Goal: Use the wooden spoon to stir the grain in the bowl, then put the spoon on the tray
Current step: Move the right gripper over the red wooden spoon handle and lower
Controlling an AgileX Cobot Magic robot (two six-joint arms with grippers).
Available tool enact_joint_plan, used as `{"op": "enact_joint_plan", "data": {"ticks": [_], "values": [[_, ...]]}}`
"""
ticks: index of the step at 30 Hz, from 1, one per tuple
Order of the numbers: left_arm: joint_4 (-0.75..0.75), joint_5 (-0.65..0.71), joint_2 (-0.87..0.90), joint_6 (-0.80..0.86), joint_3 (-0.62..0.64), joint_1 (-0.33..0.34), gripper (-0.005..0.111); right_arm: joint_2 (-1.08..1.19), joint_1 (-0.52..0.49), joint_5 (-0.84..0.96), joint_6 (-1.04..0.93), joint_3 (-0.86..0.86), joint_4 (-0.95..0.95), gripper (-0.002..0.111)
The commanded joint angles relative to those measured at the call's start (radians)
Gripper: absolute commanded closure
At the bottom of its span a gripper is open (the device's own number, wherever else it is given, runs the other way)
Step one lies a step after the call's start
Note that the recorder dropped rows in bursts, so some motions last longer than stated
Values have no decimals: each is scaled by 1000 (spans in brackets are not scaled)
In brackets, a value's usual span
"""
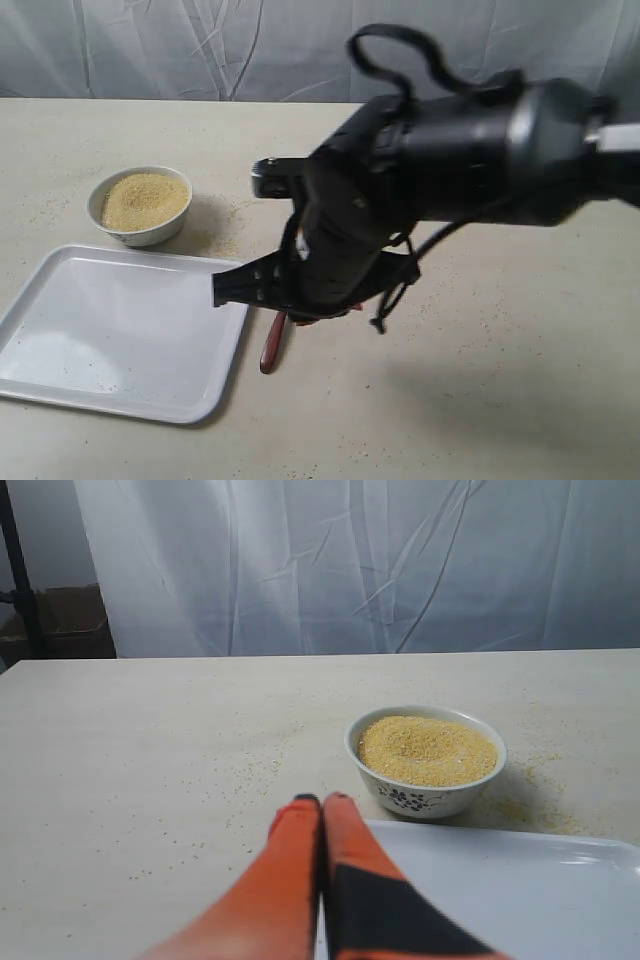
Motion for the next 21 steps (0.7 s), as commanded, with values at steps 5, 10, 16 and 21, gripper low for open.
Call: {"op": "enact_joint_plan", "data": {"ticks": [5,10,16,21], "values": [[0,-12,-5,0,3,-4,107,186,50,-1,326,-159,-184,70],[0,-12,-5,0,3,-4,107,215,50,-5,410,-163,-240,62],[0,-12,-5,0,3,-4,107,250,50,-21,495,-163,-320,62],[0,-12,-5,0,3,-4,107,287,50,-55,508,-163,-310,62]]}}
